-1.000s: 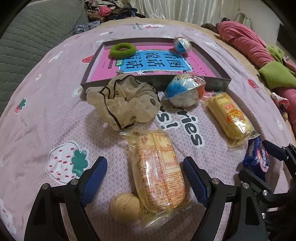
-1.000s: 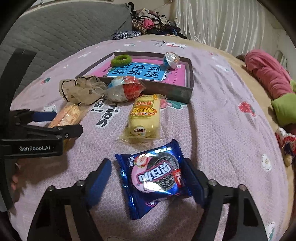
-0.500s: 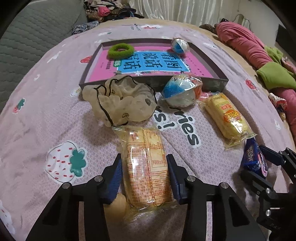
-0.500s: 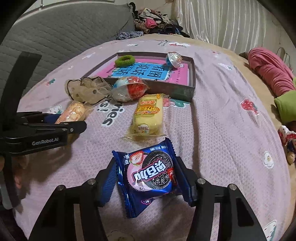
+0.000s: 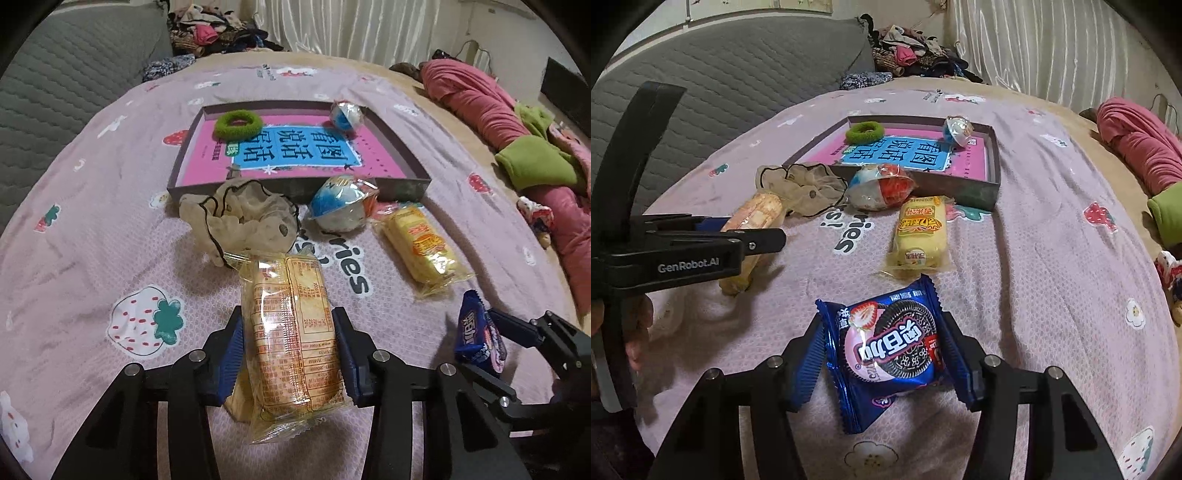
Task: Organize objects
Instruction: 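Grasp the wafer pack with the left gripper while the right gripper grasps the blue cookie packet, then lift the wafer pack and cookie packet toward the book tray with both grippers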
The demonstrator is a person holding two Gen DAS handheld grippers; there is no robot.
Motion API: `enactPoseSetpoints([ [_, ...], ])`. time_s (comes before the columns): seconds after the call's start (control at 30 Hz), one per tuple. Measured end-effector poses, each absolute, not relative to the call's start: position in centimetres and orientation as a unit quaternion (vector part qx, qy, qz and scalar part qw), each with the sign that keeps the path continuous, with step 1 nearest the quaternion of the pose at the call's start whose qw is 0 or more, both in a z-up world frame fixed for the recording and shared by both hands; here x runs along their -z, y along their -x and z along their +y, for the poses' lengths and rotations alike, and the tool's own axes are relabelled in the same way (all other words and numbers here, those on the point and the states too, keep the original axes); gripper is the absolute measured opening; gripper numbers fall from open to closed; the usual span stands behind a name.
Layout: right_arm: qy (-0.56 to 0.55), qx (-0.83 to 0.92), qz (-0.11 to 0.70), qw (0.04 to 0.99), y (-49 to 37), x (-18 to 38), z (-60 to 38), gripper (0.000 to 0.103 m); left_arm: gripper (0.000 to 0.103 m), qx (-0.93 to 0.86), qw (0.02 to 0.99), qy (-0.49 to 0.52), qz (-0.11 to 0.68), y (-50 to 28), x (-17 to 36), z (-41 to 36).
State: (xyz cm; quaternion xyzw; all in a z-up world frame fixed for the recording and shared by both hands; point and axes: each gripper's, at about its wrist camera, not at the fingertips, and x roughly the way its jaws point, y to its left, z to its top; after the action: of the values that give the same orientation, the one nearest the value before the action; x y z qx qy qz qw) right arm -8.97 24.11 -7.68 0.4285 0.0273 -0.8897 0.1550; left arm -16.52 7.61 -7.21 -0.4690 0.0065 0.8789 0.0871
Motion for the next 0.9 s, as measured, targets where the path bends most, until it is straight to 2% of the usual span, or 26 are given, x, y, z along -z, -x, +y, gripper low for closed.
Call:
enactPoseSetpoints([
  [0.9, -0.375, 0.914, 0.03, 0.155, 6.1, 0.2, 21.3, 0.059, 0.047, -0.9, 0.092, 0.426, 0.012, 11.8, 0.2, 3.9],
])
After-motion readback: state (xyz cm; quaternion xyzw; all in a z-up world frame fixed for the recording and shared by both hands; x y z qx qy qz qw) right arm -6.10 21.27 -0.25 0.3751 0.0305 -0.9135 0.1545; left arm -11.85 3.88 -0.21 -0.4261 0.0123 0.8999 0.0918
